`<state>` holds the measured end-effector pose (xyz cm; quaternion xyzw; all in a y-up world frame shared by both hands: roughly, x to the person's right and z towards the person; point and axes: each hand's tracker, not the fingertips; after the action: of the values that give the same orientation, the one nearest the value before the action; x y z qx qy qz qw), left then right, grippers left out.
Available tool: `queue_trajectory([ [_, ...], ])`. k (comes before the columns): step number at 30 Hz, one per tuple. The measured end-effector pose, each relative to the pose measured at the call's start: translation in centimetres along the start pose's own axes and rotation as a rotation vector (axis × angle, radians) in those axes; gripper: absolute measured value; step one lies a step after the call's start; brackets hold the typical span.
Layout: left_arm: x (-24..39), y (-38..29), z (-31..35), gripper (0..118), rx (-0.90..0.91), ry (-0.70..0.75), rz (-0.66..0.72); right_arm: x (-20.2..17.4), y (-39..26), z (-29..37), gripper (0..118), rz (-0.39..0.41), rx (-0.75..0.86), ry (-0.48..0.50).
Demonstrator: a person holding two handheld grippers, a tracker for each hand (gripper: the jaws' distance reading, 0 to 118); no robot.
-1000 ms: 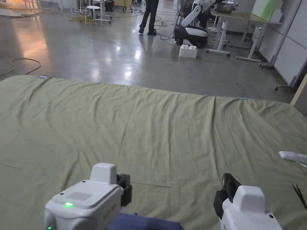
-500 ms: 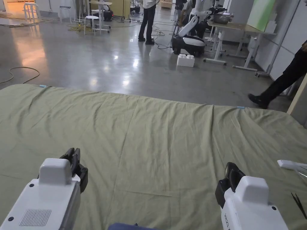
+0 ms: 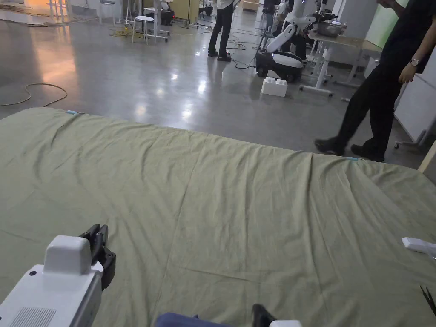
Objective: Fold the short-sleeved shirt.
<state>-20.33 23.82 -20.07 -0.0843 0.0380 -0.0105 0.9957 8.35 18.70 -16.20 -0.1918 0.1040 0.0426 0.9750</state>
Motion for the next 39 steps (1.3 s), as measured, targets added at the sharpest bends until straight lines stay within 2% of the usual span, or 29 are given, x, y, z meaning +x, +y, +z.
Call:
queue_trajectory([
  [3,-0.5,-1.0,0.5,7,-0.038,-0.008,0.031,-1.2,-2.4,-1.8,2,-0.004,-0.080,0.015],
  [6,-1.1,-2.2,0.8,7,-0.100,-0.055,0.056,-1.0,-4.3,-3.4,2,-0.042,-0.152,0.024],
  [9,-1.9,-3.5,0.6,7,-0.196,-0.128,0.110,0.0,-6.1,-4.4,2,-0.030,-0.221,-0.024],
  [12,-2.3,-4.7,0.1,8,-0.297,-0.192,0.146,1.3,-7.9,-5.0,2,-0.109,-0.266,-0.046],
  [15,-2.5,-5.9,-1.1,21,-0.433,-0.312,0.214,1.6,-8.5,-5.0,2,-0.093,-0.240,-0.044],
  [17,-2.6,-6.7,-1.8,22,-0.506,-0.383,0.283,1.3,-8.5,-4.8,2,-0.073,-0.232,-0.047],
  [19,-2.8,-7.6,-2.9,43,-0.579,-0.478,0.366,1.1,-8.6,-4.8,2,-0.063,-0.229,-0.049],
  [21,-2.8,-8.8,-4.1,72,-0.668,-0.552,0.441,1.5,-8.8,-4.9,2,-0.082,-0.230,-0.043],
  [22,-2.7,-9.3,-4.8,76,-0.713,-0.589,0.466,1.7,-8.8,-4.9,2,-0.095,-0.233,-0.042],
  [31,-0.2,-15.4,-9.5,75,-1.040,-0.839,0.741,2.2,-8.9,-4.9,2,-0.127,-0.240,-0.029],
  [34,1.1,-16.9,-10.1,71,-1.037,-0.927,0.783,2.3,-8.9,-4.9,2,-0.126,-0.240,-0.026],
  [35,1.3,-17.2,-10.3,68,-1.023,-0.937,0.795,2.3,-9.0,-4.9,2,-0.123,-0.239,-0.026],
  [37,1.6,-17.5,-10.5,45,-1.022,-0.895,0.814,2.3,-9.0,-4.9,2,-0.120,-0.239,-0.028],
  [39,1.3,-18.3,-11.0,40,-1.041,-0.880,0.851,2.3,-9.1,-4.9,2,-0.117,-0.239,-0.028],
])
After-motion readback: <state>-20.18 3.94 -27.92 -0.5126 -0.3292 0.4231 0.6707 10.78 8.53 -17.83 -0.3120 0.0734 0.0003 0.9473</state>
